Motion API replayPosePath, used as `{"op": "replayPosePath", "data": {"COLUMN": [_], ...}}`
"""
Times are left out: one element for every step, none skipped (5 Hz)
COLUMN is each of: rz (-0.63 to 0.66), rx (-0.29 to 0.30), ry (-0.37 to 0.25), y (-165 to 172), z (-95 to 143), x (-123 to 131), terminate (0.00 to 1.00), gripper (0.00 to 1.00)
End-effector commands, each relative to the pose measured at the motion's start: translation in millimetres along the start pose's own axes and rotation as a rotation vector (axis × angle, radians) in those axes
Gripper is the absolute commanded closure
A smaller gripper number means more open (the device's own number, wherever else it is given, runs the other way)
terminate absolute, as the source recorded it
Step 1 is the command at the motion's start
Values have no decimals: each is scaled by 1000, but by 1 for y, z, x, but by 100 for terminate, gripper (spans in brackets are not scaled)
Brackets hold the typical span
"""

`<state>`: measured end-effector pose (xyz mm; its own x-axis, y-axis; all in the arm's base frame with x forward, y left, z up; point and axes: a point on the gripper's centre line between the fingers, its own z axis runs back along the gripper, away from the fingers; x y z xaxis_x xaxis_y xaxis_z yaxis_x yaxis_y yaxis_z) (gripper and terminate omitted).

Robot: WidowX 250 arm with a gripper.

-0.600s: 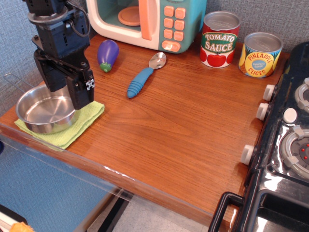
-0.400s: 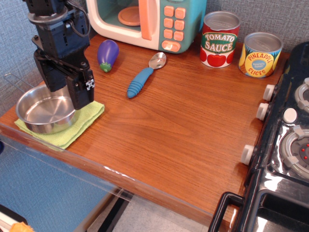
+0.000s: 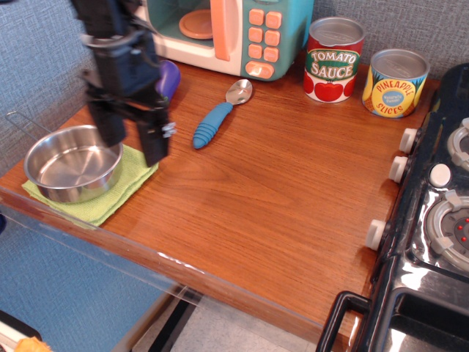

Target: Move the spoon to the bottom right of table

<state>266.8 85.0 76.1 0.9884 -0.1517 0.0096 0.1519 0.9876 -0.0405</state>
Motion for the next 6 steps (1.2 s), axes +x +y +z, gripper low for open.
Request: {"op": "replayPosePath", "data": {"rz": [63,64,129,207,223,220], "rx": [35,83,91,82,84,94], "ry": [-98,-130,-163,-183,-155,-125], "y": [15,16,18,18,25,31], "z": [7,-6,-22,-34,-51,-63], "x": [61,89,101,108,111,109], "terminate": [0,0,0,0,0,0], "gripper": [0,0,0,0,0,0]}}
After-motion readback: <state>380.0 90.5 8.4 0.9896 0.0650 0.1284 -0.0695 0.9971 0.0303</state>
